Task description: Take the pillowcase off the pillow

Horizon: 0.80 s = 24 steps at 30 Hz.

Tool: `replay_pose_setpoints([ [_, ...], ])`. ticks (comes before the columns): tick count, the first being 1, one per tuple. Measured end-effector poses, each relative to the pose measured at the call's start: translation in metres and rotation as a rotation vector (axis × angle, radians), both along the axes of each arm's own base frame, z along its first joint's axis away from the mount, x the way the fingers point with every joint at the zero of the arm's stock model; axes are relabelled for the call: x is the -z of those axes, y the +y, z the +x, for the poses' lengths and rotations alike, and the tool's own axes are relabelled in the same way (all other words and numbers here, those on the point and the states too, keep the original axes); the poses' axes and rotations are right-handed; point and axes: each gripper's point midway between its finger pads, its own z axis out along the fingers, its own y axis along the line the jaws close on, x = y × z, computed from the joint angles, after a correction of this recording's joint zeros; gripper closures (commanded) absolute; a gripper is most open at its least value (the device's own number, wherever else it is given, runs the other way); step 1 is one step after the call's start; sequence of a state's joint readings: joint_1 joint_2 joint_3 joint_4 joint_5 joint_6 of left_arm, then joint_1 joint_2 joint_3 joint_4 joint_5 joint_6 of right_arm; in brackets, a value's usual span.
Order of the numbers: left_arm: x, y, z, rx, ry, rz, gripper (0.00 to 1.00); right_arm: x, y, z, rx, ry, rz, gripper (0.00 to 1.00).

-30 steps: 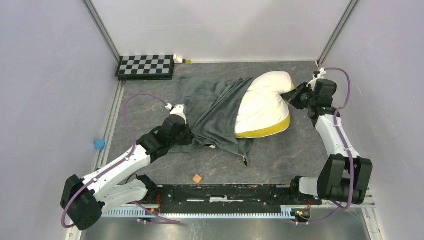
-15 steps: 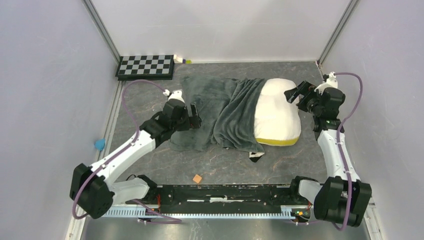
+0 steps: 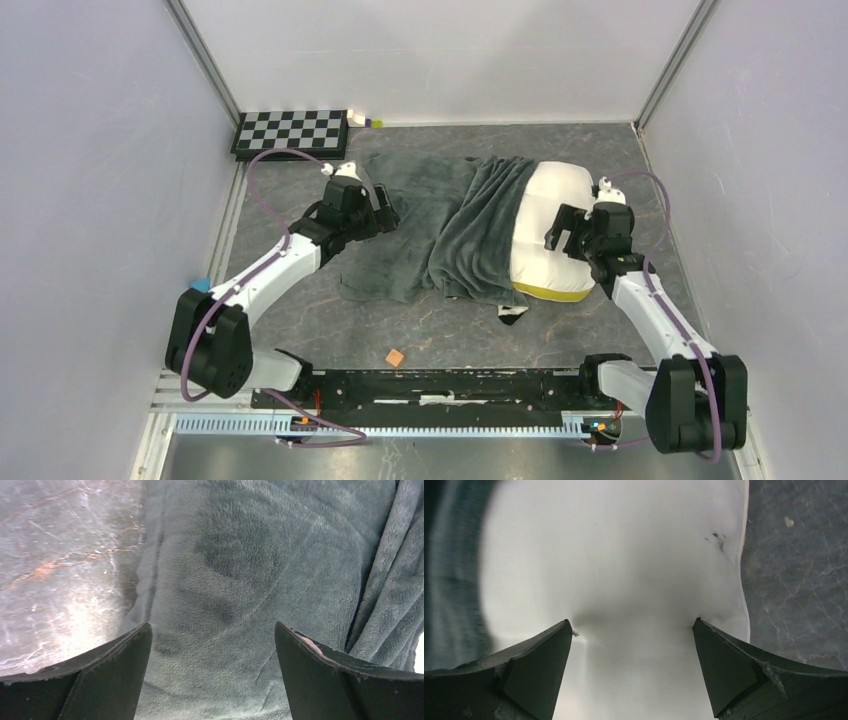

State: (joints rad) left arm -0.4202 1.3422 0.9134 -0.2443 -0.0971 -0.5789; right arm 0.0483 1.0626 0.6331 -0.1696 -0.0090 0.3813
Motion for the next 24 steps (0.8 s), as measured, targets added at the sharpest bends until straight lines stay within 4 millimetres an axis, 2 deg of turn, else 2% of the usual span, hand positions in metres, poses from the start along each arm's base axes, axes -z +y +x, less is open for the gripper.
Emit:
replay_pose_setpoints([
  [2,0.007,-0.006,0.001,0.020,0.018,-0.011,0.05,0.023,-0.006,-0.007,0.013,0.072,-0.030,0.02],
  [5,0.021,-0.010,0.001,0.045,0.062,-0.024,0.06,0.036,-0.010,-0.006,0.022,0.112,-0.063,0.02],
  [12,0.041,-0.012,-0.002,0.070,0.087,-0.056,0.08,0.033,-0.027,-0.007,0.075,0.099,-0.138,0.02],
  [19,0.054,-0.015,-0.005,0.092,0.058,-0.087,0.09,0.009,-0.049,-0.016,0.157,-0.018,-0.222,0.02],
  [22,0.055,-0.016,-0.004,0.094,0.041,-0.094,0.09,0.013,-0.050,-0.016,0.155,-0.015,-0.226,0.02],
  [24,0.055,-0.017,-0.004,0.096,0.032,-0.102,0.10,0.025,-0.046,-0.015,0.132,0.023,-0.219,0.02],
])
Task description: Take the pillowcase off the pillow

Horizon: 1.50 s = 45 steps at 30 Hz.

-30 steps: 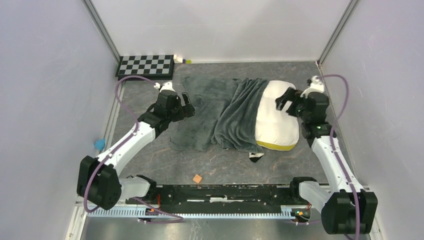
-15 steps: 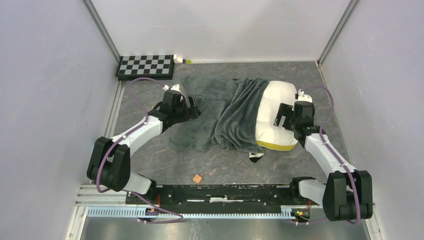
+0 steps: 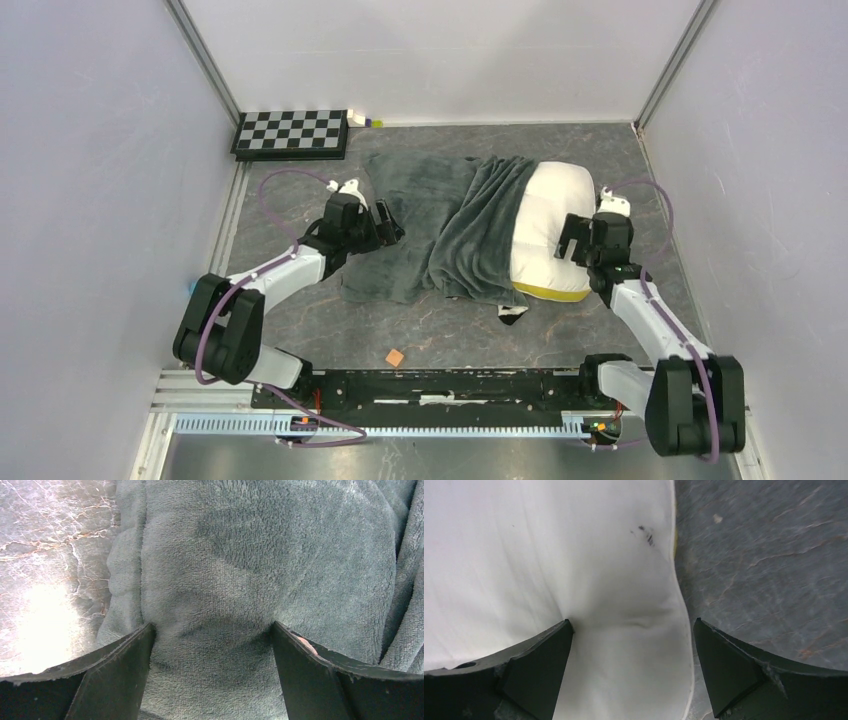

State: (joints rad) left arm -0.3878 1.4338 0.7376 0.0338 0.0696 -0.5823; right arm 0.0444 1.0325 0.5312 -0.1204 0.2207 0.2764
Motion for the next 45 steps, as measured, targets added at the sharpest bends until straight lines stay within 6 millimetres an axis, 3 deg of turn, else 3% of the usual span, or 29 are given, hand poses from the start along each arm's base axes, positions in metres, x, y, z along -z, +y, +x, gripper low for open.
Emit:
replay_pose_setpoints([
  [3,-0.001,-0.002,0.000,0.004,-0.009,-0.017,0.14,0.031,0.011,-0.002,-0.046,0.081,0.049,0.03],
  [4,-0.001,-0.003,0.000,0.007,-0.011,-0.020,0.18,0.037,0.013,-0.002,-0.053,0.095,0.062,0.09],
  [7,-0.002,-0.004,0.000,0.011,-0.013,-0.026,0.33,0.045,0.018,-0.001,-0.062,0.087,0.095,0.48],
  [10,-0.004,-0.006,0.001,0.013,-0.016,-0.035,0.41,0.043,0.023,0.001,-0.069,0.056,0.126,0.85],
  [12,-0.004,-0.006,0.001,0.018,-0.018,-0.038,0.55,0.039,0.025,0.004,-0.075,0.037,0.137,0.98],
  [15,-0.005,-0.007,0.001,0.019,-0.018,-0.042,0.67,0.037,0.026,0.005,-0.073,0.029,0.141,1.00],
  [23,-0.022,0.009,0.000,-0.057,-0.076,-0.021,0.67,0.029,0.023,0.002,-0.054,0.012,0.133,1.00],
  [26,-0.029,0.012,0.001,-0.076,-0.095,-0.021,0.46,0.028,0.024,0.002,-0.053,0.010,0.139,1.00],
  [27,-0.029,0.012,0.001,-0.079,-0.095,-0.022,0.44,0.028,0.024,0.002,-0.054,0.011,0.140,1.00],
  [28,-0.029,0.012,0.001,-0.081,-0.094,-0.024,0.46,0.028,0.024,0.002,-0.054,0.012,0.141,1.00],
  [30,-0.029,0.012,0.001,-0.082,-0.092,-0.028,0.59,0.028,0.025,0.002,-0.057,0.014,0.143,1.00],
  [34,-0.029,0.012,0.001,-0.083,-0.089,-0.032,0.94,0.028,0.026,0.001,-0.063,0.018,0.147,1.00],
  [35,-0.029,0.013,0.001,-0.087,-0.088,-0.032,0.98,0.028,0.026,0.001,-0.066,0.019,0.149,1.00],
  [41,-0.031,0.025,0.002,-0.128,-0.088,-0.016,0.98,0.026,0.027,0.001,-0.064,0.028,0.151,1.00],
  [45,-0.054,0.052,0.008,-0.213,-0.148,-0.025,0.98,0.013,0.023,0.005,-0.032,0.032,0.150,1.00],
])
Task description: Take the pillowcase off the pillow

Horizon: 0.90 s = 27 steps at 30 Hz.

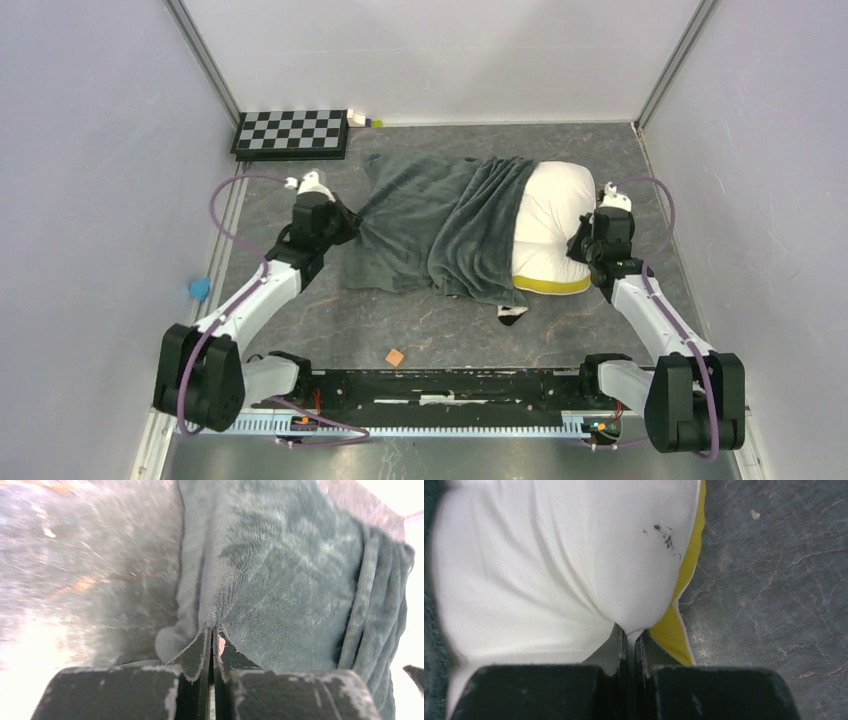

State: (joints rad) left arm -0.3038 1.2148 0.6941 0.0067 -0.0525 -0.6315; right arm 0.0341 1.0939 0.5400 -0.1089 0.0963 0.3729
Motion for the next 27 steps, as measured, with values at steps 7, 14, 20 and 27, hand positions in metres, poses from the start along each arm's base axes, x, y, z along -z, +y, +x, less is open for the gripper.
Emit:
replay_pose_setpoints([
  [7,-0.002,0.080,-0.003,-0.273,-0.037,-0.093,0.98,-0.055,-0.016,0.025,0.094,-0.073,0.059,1.00],
  [14,0.000,0.124,-0.039,-0.513,-0.103,-0.177,0.98,-0.061,-0.083,0.020,0.314,-0.069,0.145,1.00],
  [20,-0.013,0.147,-0.049,-0.666,-0.151,-0.205,0.98,-0.055,-0.110,0.005,0.427,-0.045,0.184,1.00],
  [27,-0.016,0.152,-0.047,-0.689,-0.139,-0.198,0.41,-0.071,-0.107,0.011,0.396,-0.108,0.213,0.02],
])
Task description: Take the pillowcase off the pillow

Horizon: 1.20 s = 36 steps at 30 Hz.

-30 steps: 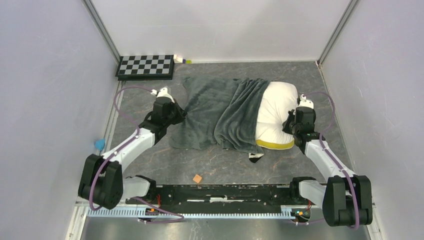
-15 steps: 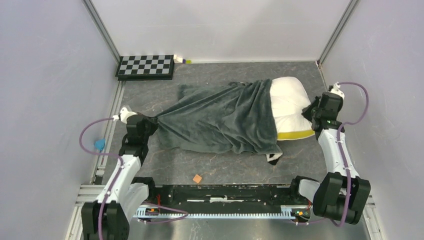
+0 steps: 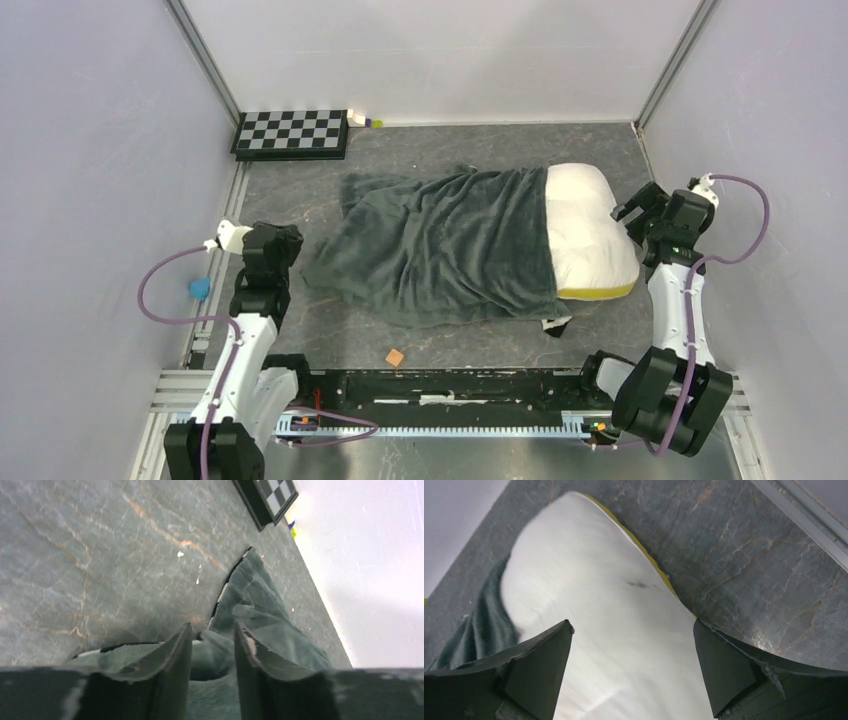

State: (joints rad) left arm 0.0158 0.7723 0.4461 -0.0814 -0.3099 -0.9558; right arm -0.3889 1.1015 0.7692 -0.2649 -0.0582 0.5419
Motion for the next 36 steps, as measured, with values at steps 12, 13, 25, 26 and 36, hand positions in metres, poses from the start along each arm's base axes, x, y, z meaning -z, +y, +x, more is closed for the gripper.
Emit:
replay_pose_setpoints([
  [12,-0.091,-0.084,0.051,0.335,-0.064,0.058,0.10,-0.060,0.036,0.018,-0.129,-0.168,-0.026,0.02],
  [13,-0.092,-0.099,0.055,0.376,-0.055,0.065,0.06,-0.064,0.044,0.020,-0.139,-0.174,-0.016,0.02],
  [25,0.006,-0.150,0.073,0.529,0.232,0.057,0.00,0.012,0.116,0.032,-0.141,0.099,0.193,0.02],
  [26,0.013,-0.151,0.074,0.535,0.251,0.046,0.00,0.022,0.115,0.031,-0.120,0.133,0.200,0.02],
  [36,0.075,-0.153,0.088,0.508,0.414,-0.095,0.00,0.076,0.102,0.029,-0.009,0.244,0.193,0.02],
])
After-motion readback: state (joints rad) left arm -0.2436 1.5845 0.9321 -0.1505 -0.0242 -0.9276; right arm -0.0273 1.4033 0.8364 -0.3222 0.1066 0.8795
